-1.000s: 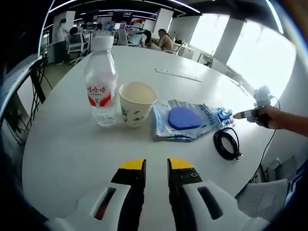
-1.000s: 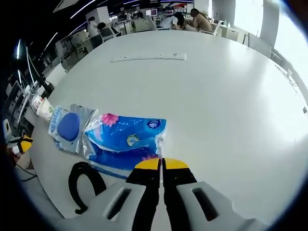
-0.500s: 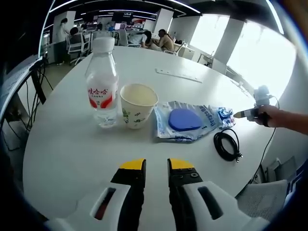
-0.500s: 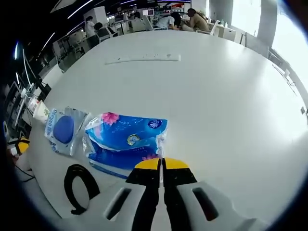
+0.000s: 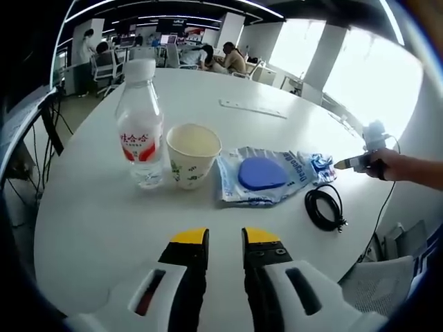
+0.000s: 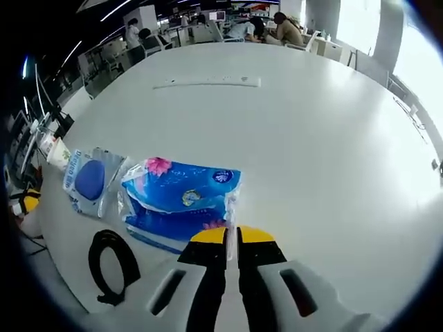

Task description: Arrange the tabletop items into an orderly group along one side of the table until the central work area is clear of visible clutter.

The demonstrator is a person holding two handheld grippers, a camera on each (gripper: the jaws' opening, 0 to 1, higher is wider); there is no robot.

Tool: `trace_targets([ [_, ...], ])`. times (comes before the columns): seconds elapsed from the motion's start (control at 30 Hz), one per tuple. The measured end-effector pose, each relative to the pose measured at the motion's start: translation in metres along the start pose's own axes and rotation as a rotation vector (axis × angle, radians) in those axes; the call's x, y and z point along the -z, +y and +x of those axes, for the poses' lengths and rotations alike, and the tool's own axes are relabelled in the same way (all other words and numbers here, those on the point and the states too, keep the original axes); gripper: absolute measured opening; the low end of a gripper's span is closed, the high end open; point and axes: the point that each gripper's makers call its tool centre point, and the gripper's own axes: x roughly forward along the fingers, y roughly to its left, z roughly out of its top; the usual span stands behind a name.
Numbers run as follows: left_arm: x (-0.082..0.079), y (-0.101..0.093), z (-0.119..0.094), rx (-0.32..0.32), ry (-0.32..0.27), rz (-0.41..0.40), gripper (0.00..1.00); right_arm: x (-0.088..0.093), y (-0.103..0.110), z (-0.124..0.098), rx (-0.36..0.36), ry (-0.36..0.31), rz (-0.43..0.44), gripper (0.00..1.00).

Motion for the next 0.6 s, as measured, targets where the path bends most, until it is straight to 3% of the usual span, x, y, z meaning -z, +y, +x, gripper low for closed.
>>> trace_targets([
  [0.23, -0.003, -0.003, -0.002, 0.017, 0.001, 0.058, 0.22, -0.004, -0.001, -0.01, -0.003, -0.019, -0.004, 0.04],
  [0.6, -0.008, -0.004, -0.012, 0.038, -0.016, 0.114, 0.23, -0.007, 0.017, -0.029, -0.061, -0.081, -0.061, 0.1],
])
